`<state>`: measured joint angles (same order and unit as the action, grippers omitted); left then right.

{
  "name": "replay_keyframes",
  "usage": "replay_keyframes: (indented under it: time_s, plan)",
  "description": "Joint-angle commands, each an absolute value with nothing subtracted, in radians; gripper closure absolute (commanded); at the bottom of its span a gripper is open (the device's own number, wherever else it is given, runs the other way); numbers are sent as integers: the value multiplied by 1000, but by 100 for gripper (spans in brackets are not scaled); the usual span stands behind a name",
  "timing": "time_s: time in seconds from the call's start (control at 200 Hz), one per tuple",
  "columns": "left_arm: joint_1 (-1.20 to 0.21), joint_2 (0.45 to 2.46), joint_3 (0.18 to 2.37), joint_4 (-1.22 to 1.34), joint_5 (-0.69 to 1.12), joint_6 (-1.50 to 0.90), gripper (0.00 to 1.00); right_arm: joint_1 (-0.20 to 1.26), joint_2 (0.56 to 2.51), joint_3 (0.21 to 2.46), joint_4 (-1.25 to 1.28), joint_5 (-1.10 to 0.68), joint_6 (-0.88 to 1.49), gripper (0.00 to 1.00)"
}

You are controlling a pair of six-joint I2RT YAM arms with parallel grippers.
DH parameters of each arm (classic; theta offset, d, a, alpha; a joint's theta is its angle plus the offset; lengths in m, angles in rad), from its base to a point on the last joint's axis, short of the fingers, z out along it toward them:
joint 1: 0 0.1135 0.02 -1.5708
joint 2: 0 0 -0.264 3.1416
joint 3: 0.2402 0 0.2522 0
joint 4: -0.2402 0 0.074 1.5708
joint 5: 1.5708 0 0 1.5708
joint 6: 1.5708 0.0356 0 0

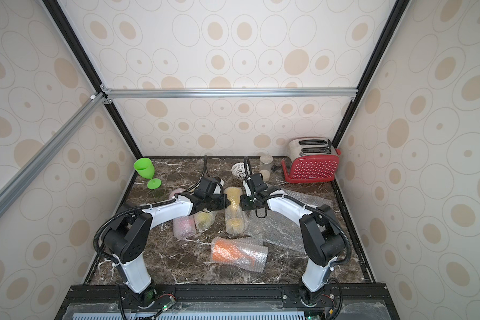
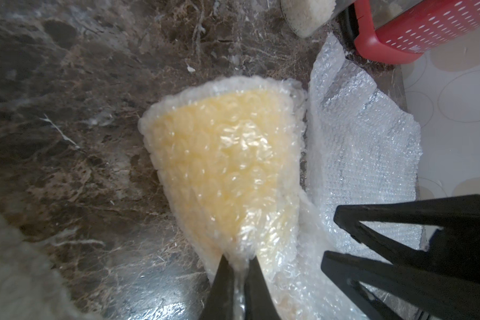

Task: Unpack wine glasses from bubble wrap
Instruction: Unwrap the bubble wrap at the center of the board.

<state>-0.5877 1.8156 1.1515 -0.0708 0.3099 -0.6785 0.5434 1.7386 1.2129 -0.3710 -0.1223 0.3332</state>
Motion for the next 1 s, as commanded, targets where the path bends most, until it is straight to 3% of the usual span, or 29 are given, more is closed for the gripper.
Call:
replay_keyframes:
  time_s: [0.0,0.25,0.54,0.805,0.995]
  plan:
    - [-603,1825,1197,-116,290,-663,92,574,1730,1248,-429,-41,293,56]
    - [-612,1821,1209,-114,300,-667,100,591,1786,1306,-470,71,312,57]
    - [-614,1816,1200,-88,324,-686,100,591,1816,1316,-468,69,312,57]
    - [-615,1810,1200,-94,327,-680,100,588,1824,1326,-481,171,325,58]
    - [-617,1809,1201,-92,329,-681,100,590,1838,1344,-471,124,317,58]
